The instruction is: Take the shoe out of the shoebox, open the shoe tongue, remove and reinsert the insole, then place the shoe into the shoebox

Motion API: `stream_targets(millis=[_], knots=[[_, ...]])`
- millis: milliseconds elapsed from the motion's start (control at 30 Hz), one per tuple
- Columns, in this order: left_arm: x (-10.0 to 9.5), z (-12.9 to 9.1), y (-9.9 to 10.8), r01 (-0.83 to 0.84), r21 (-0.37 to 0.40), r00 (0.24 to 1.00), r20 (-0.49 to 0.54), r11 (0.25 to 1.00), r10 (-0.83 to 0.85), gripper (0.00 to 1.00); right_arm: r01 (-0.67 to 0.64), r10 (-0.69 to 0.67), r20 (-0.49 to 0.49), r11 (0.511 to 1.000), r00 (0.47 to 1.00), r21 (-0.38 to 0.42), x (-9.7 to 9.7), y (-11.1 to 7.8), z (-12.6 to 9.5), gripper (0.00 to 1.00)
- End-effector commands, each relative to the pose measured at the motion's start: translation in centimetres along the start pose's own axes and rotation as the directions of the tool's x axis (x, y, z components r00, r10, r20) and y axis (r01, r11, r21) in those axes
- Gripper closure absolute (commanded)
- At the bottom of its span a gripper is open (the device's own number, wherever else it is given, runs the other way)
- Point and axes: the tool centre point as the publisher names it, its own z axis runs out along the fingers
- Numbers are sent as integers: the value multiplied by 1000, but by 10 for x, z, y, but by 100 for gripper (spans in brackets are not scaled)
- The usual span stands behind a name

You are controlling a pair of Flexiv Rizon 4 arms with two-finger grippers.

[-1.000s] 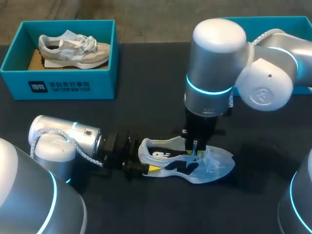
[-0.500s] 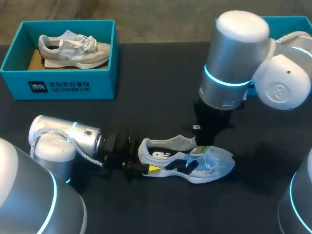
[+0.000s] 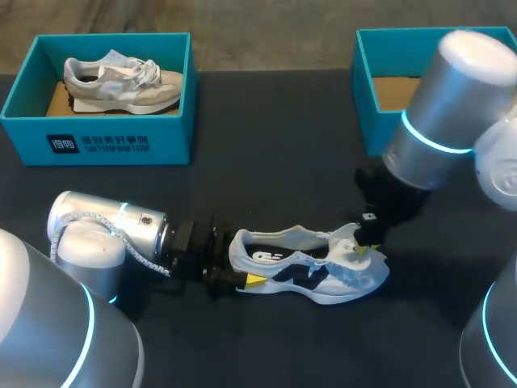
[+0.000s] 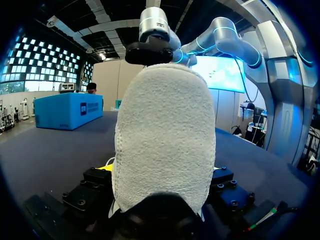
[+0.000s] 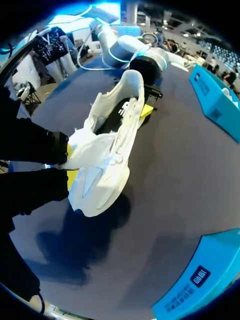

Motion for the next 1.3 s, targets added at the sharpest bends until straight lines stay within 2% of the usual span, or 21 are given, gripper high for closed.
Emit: stream_targets(millis=[33,267,300,367,400,433,600,833,967,1133,1167,1200,1233,1267,1300], knots=[[1,2,5,0,-1,1000,1,1000,0,100,6,-13,-321,1000,947,-21,-15,-7,4,100],[1,2,5,0,-1,1000,1,1000,0,100,27,-33,-357,999,934,-21,-19,-8,8,100],[1,2,5,0,-1,1000,1,1000,0,100,30,-34,-354,999,935,-17,-18,-8,8,89],[1,2,5,0,-1,1000,1,1000,0,100,33,-34,-338,999,941,-9,-17,-9,5,54],[1,2,5,0,-1,1000,1,1000,0,100,33,-33,-329,999,944,-4,-15,-10,2,14],[1,2,5,0,-1,1000,1,1000,0,100,29,-28,-315,1000,949,-1,-14,-11,-1,0],[1,2,5,0,-1,1000,1,1000,0,100,28,-25,-210,999,977,14,0,-17,-23,0],[1,2,5,0,-1,1000,1,1000,0,100,140,-139,-11,990,990,20,40,-22,-56,0],[1,2,5,0,-1,1000,1,1000,0,100,248,-249,92,969,964,23,62,-24,-69,0],[1,2,5,0,-1,1000,1,1000,0,100,405,-410,193,912,891,70,88,-23,-79,0],[1,2,5,0,-1,1000,1,1000,0,100,435,-443,209,896,872,85,92,-23,-80,7],[1,2,5,0,-1,1000,1,1000,0,100,475,-487,224,873,844,108,96,-22,-81,41],[1,2,5,0,-1,1000,1,1000,0,100,519,-530,237,847,814,113,100,-21,-81,68],[1,2,5,0,-1,1000,1,1000,0,100,567,-579,238,814,780,123,102,-21,-82,100],[1,2,5,0,-1,1000,1,1000,0,100,600,-617,242,786,749,147,105,-20,-81,100]])
